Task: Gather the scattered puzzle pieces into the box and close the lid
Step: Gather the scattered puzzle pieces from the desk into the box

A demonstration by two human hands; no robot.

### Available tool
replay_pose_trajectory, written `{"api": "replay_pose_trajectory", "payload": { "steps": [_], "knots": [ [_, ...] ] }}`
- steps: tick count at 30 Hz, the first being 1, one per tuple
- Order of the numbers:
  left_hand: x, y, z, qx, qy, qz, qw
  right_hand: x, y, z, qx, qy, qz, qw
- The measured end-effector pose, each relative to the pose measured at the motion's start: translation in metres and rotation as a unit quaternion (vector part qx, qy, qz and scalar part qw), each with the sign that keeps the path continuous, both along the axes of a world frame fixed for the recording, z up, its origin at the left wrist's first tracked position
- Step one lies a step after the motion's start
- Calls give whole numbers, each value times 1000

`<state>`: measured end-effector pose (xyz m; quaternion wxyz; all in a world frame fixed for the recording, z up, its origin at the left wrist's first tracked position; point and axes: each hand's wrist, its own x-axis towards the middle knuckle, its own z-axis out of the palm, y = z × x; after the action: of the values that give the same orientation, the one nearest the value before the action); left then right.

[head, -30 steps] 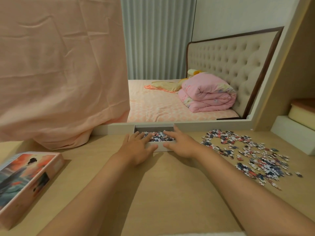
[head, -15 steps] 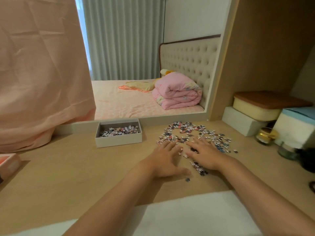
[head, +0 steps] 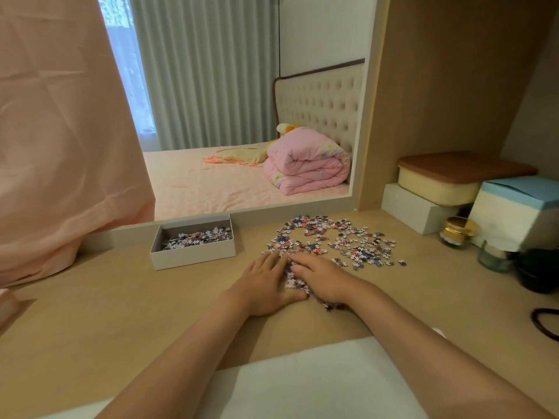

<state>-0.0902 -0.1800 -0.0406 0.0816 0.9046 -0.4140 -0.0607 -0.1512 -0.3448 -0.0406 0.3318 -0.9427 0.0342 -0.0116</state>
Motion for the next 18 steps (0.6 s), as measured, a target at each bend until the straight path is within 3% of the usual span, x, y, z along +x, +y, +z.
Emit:
{"api": "replay_pose_trajectory", "payload": {
  "steps": [2,4,6,8,10,14,18],
  "knots": [
    [8,0,0,-15,13,10,1000,2,-6,8,72,-41,-24,996],
    [16,-5,0,-43,31,23,998,6,-18,11,63,-71,-54,994],
    [28,-14,0,-53,36,37,997,14,-31,10,-57,-62,-73,994],
    [43,-23,0,-36,35,46,998,22,-42,6,-166,1,-88,982],
    [56,-32,0,-23,35,46,998,30,-48,-1,-190,58,-96,975],
    [80,-48,0,-22,36,42,998,40,-41,-9,-170,55,-40,983],
    [104,-61,-8,20,57,8,998,50,-38,-2,11,-45,-16,999]
  ]
}}
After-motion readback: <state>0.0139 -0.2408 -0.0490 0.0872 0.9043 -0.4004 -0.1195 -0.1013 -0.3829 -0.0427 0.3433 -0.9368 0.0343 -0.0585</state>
